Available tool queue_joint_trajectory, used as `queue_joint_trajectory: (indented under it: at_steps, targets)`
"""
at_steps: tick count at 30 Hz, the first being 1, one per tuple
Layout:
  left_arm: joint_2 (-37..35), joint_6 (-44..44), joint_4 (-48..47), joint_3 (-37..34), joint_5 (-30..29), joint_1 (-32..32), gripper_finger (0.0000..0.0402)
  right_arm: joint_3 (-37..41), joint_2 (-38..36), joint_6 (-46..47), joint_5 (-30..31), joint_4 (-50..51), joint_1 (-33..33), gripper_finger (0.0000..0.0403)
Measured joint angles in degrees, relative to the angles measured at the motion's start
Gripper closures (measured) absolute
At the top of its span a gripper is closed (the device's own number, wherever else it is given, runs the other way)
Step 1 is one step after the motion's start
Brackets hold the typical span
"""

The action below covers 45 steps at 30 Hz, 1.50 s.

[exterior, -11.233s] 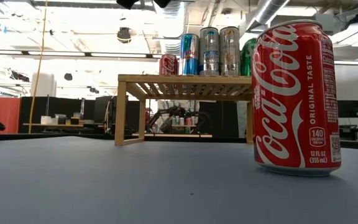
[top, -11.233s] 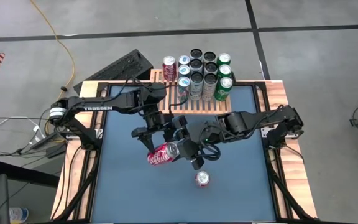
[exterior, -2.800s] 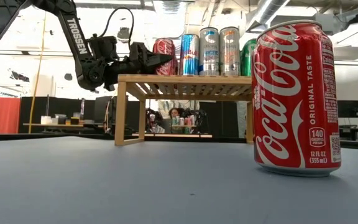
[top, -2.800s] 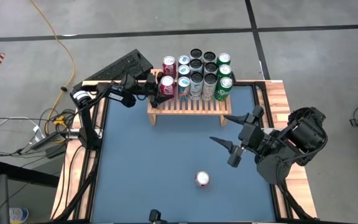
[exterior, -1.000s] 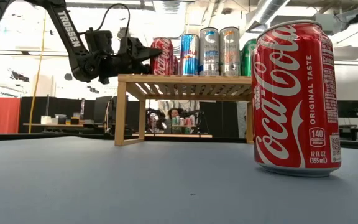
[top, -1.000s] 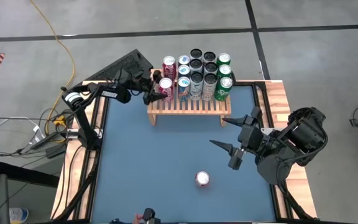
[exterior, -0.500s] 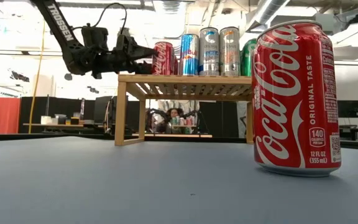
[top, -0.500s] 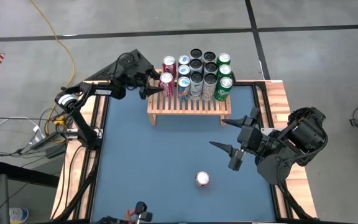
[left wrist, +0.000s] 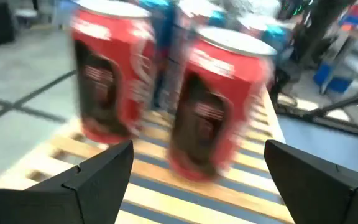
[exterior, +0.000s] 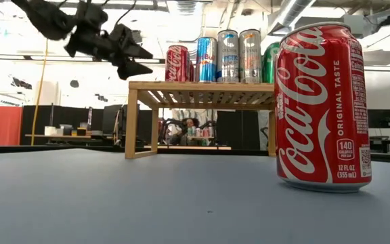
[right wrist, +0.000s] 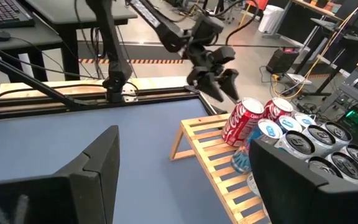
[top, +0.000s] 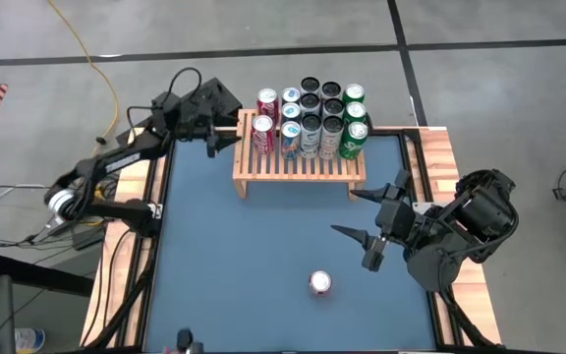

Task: Place canned beverage on shelf
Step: Put the right red soda can on the shelf aligned with the other red soda can

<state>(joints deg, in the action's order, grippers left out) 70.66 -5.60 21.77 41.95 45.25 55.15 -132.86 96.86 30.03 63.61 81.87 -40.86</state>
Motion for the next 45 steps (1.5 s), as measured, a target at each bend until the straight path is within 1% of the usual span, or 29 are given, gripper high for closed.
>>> queue_joint_trajectory:
  at_steps: [3, 6, 10, 13, 16, 18, 22, 25, 27, 30, 32, 34, 36, 38, 41, 43, 44, 45]
  targets:
    - [-4.97, 2.31, -9.64, 0.0, -5.61, -5.69, 0.0055, 0.0, 0.0, -0.01, 0.0, 0.0, 0.02, 0.0117]
    - [-7.76, 1.05, -13.56, -0.02, -8.7, -11.82, 0.0055, 0.0, 0.0, -0.01, 0.0, 0.0, 0.21, 0.0117]
    - [-9.31, -9.61, -14.89, 0.0, -15.13, -18.55, 0.0063, 0.0, 0.0, -0.01, 0.0, -0.02, 0.52, 0.0117]
    - [-9.23, -17.6, -15.46, -0.02, -18.25, -21.57, 0.0065, 0.0, 0.0, -0.01, 0.0, 0.0, 0.52, 0.0117]
    - [-8.5, -23.39, -15.24, 0.0, -21.14, -23.97, 0.0065, 0.0, 0.0, -0.28, 0.0, 0.27, 0.52, 0.0117]
    - [-7.77, -25.42, -15.47, -0.02, -21.49, -25.0, 0.0065, 0.0, 0.0, -0.5, 0.0, 0.51, 0.52, 0.0117]
    - [-7.31, -25.17, -15.11, -0.02, -16.49, -26.79, 0.0065, 0.0, 0.0, -0.51, 0.0, 1.1, 0.52, 0.0117]
    - [-7.31, -27.98, -17.92, -0.02, -18.08, -28.0, 0.0065, 0.0, 0.0, -0.53, 0.0, 1.48, 0.52, 0.0117]
    - [-7.04, -28.02, -19.84, -0.02, -19.61, -28.57, 0.0065, 0.0, 0.0, -0.54, 0.0, 2.07, 0.51, 0.0117]
    - [-6.11, -28.01, -18.55, -0.02, -17.92, -29.42, 0.0067, 0.0, 0.0, -0.58, 0.02, 2.38, 0.52, 0.0117]
    - [-6.15, -26.67, -17.14, 0.19, -19.5, -30.92, 0.0078, 0.0, 0.0, -0.6, 0.02, 2.45, 0.52, 0.0117]
    - [-6.17, -23.09, -17.25, 1.14, -24.14, -32.25, 0.0102, 0.0, 0.0, -0.6, 0.02, 2.58, 0.52, 0.0117]
    - [-6.17, -19.61, -18.49, 2.2, -31.08, -33.18, 0.014, 0.0, 0.0, -0.58, 0.02, 2.57, 0.52, 0.0117]
    - [-6.17, -16.81, -20.32, 3.32, -38.95, -33.8, 0.0188, 0.0, 0.0, -0.53, 0.02, 2.56, 0.52, 0.0117]
    - [-6.17, -12.38, -25.39, 4.4, -47.42, -33.81, 0.0272, 0.0, 0.0, -0.51, 0.02, 2.58, 0.52, 0.0117]
    - [-6.17, -10.35, -27.93, 4.81, -51.02, -33.61, 0.033, 0.0, 0.0, -0.51, 0.02, 2.57, 0.52, 0.0117]
    - [-6.17, -9.99, -28.22, 4.85, -51.88, -33.5, 0.036, 0.0, 0.0, -0.51, 0.02, 2.58, 0.52, 0.0117]
    - [-6.11, -9.95, -28.27, 4.87, -52.04, -33.5, 0.038, 0.0, 0.0, -0.52, 0.02, 2.62, 0.52, 0.0117]
